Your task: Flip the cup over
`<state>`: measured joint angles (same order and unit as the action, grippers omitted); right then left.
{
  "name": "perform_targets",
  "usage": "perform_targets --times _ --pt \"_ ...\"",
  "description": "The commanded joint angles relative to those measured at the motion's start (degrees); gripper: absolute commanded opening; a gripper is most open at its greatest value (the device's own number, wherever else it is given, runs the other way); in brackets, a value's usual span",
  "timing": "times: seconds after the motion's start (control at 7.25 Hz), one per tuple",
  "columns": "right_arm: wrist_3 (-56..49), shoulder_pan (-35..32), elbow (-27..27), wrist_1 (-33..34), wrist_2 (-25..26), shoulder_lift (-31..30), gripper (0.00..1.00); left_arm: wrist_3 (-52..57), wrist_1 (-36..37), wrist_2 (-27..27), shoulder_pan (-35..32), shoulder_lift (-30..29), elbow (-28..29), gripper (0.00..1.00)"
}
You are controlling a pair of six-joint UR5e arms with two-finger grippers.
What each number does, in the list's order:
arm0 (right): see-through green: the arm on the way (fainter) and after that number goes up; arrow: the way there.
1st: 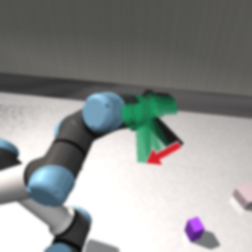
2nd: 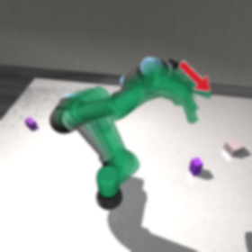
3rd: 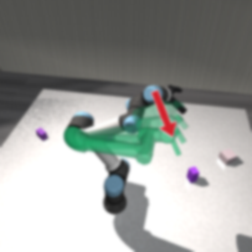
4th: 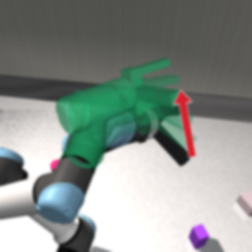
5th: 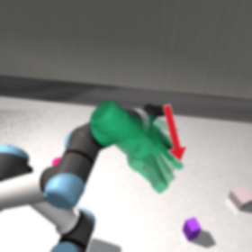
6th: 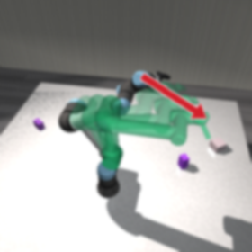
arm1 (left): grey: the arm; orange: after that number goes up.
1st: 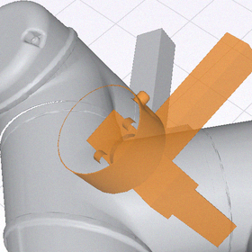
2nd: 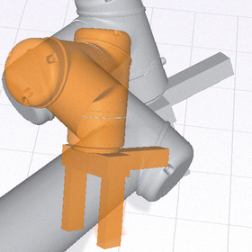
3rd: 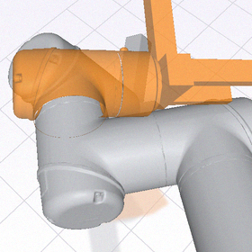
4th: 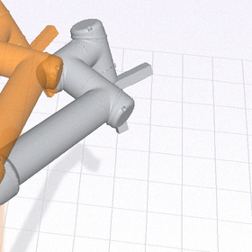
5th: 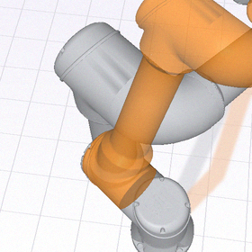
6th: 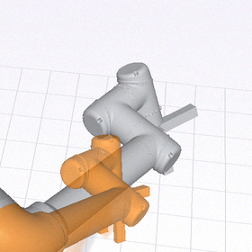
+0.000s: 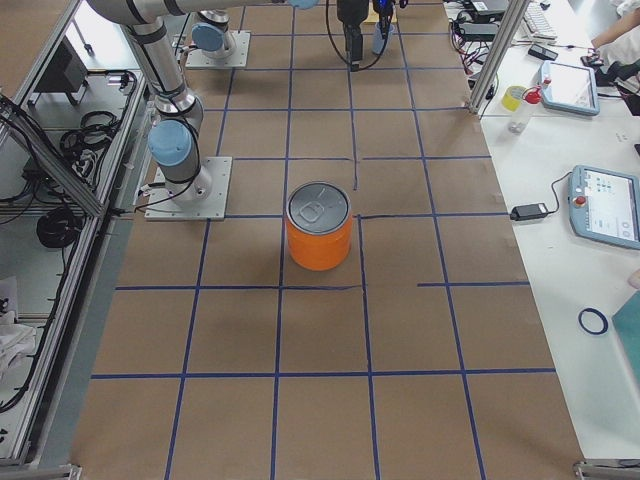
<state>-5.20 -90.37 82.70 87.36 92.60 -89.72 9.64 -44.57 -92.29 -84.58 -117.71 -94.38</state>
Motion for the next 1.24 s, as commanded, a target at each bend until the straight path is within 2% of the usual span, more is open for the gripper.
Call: perform_targets --times 0.0,0.14,0.69,0.83,1.1 --pt "-0.34 -0.07 0.09 0.18 0.83 -0.1 1.0 -0.24 -1.55 -0.26 -0.15 1.76 0.6 1.0" --pt "-0.52 0.02 0.09 0.09 0.74 -0.1 1.0 -0.67 -5.14 -0.26 -0.58 3.87 0.68 1.0" --pt "-0.52 -0.07 0.18 -0.08 0.83 -0.1 1.0 -1.81 -28.76 -0.35 -0.85 16.77 5.34 1.0" --pt "-0.52 -0.15 0.09 -0.08 0.83 -0.19 1.0 -7.48 -34.29 -0.09 -0.94 20.46 5.43 1.0" --pt "-0.34 -0.15 0.18 -0.17 0.83 -0.02 1.0 -8.32 -43.8 -0.17 -0.94 26.36 5.34 1.0"
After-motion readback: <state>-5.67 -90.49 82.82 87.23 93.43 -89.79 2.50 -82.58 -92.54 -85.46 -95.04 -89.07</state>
